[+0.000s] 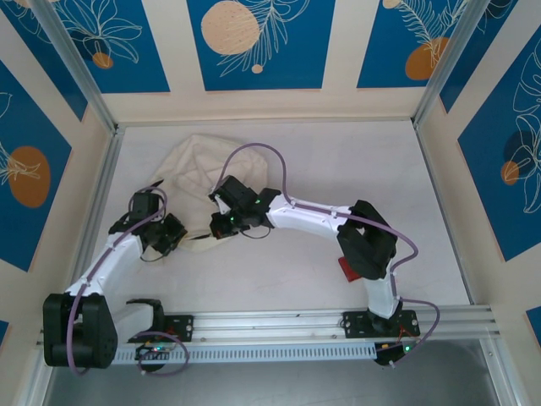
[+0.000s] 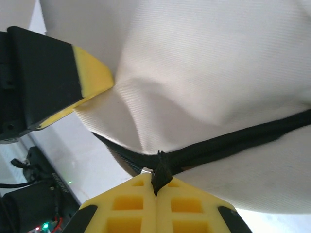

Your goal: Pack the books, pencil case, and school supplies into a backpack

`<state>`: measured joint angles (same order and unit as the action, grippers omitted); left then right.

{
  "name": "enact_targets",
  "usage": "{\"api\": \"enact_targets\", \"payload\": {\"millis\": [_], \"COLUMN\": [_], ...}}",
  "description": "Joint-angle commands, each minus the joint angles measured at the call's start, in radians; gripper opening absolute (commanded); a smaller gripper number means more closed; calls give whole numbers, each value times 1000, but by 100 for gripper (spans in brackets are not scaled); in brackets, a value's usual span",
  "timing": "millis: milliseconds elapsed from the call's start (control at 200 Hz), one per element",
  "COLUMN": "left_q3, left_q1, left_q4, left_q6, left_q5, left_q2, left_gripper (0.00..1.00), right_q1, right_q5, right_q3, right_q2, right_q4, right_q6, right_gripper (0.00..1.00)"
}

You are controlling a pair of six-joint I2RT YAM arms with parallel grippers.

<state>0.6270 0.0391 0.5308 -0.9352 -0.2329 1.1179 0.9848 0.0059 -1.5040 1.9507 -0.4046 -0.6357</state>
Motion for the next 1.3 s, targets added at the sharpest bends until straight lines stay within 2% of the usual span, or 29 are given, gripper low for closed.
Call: {"api": "enact_targets", "payload": {"millis": [0, 475, 710, 880, 955, 1080, 1185, 1295], "left_q3": [-23, -50, -29, 2, 32, 108, 174, 222], "left_q1": [-7, -7, -7, -7, -7, -7, -7, -7], "left_q4": [52, 112, 161, 146, 156, 213, 254, 266], "left_q6": [39, 79, 95, 134, 165, 220, 260, 295], "left_q5": [120, 125, 100, 11, -38, -57, -68, -82], "left_q2": [6, -28, -71, -70, -71, -86, -86, -83], "left_gripper": [0, 0, 0, 0, 26, 56, 69, 74], "right_q1": [-27, -169, -207, -206, -213, -243, -290, -350], "right_q5": [164, 512, 593, 551, 527, 495, 448, 385], "right_q3": [35, -108, -220, -209, -177, -60, 63, 200], "right_q2": [-39, 93, 166, 127, 85, -23, -132, -240], "right_q4": [-153, -389, -496, -460, -445, -414, -375, -323], "right_q6": [-41, -142, -216, -180, -146, -110, -69, -14], "right_gripper": [0, 0, 0, 0, 0, 0, 0, 0]}}
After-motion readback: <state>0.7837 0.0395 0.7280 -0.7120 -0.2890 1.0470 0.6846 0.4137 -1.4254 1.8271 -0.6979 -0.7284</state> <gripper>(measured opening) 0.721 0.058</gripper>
